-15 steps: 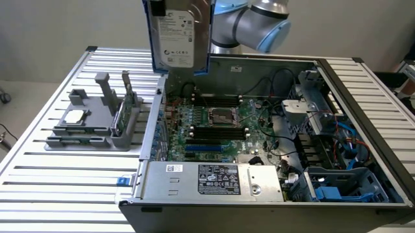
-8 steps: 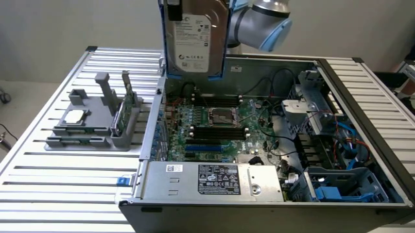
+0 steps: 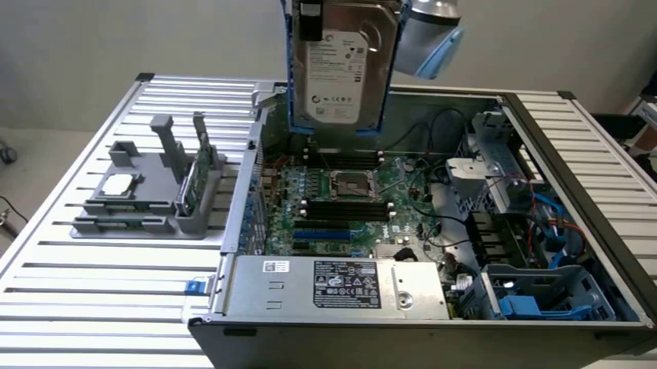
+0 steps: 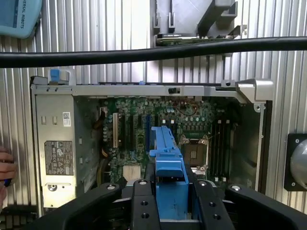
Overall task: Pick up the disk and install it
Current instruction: 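Pick up the disk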
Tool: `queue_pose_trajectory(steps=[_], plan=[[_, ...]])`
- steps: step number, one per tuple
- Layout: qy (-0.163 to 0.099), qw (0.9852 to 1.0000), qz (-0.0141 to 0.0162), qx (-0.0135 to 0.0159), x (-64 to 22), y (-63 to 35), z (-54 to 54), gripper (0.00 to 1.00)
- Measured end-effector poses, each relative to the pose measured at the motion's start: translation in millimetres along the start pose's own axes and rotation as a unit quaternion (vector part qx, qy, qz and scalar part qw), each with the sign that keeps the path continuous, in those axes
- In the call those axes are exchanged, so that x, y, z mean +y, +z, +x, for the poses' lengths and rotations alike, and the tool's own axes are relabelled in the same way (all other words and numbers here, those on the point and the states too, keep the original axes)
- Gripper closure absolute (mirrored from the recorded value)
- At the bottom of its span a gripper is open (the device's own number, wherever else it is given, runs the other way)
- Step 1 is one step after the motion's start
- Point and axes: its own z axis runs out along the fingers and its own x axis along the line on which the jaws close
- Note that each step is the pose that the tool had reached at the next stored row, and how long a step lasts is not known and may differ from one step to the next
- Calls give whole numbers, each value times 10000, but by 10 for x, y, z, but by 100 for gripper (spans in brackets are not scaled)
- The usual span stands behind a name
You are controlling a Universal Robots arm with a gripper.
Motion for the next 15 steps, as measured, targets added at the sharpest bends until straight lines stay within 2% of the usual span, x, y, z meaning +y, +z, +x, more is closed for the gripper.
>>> queue_pose_trajectory(steps=[15], plan=[[0,10000,0,-4,-612,2,315,67]])
